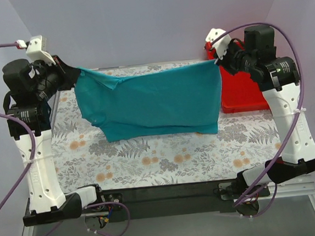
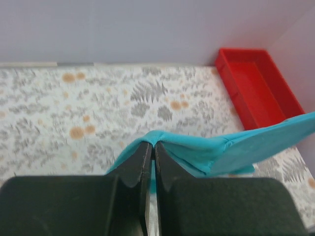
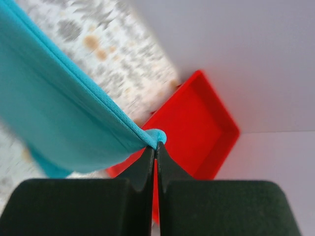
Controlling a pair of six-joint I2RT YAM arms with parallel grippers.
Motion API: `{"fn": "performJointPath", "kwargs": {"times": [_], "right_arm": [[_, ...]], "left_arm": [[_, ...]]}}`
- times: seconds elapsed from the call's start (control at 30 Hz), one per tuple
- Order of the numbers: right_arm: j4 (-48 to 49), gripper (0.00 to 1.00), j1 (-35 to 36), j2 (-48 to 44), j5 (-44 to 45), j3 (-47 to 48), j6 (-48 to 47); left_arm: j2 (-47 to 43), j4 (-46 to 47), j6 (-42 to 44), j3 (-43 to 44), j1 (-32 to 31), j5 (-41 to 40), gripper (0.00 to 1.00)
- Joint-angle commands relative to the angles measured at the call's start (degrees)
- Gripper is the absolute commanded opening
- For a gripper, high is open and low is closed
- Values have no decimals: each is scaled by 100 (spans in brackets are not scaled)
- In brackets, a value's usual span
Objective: Fold and stack the t-shirts
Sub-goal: Flatten the tshirt out
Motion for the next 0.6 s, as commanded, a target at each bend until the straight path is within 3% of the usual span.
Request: {"fn": "performJointPath", "kwargs": {"times": [0.0, 0.1, 0.13, 0.2, 0.27, 0.4, 0.57], "right_arm": [[1337, 1, 5, 485, 492, 534, 185], [2286, 1, -4, 1328, 887, 1359, 185], [2715, 1, -4, 1800, 1193, 1613, 176], [3156, 1, -4, 2251, 1423, 2323, 132], [4092, 1, -4, 2709, 1766, 2582, 80], [6088, 1, -4, 3026, 2329, 2740, -166], [7148, 1, -48, 2966, 2392, 3059, 106]], "left_arm": [[761, 884, -148, 637, 24, -286, 0], [2176, 1289, -253, 1927, 24, -118, 0], [3032, 1369, -244, 2435, 24, -57, 0], [3793, 1762, -253, 3899, 41, -57, 0], [4618, 2281, -393, 4617, 94, -56, 0], [4395, 5175, -745, 3928, 94, -705, 0], [4456, 6097, -1113, 4259, 296, -1181, 0]]}}
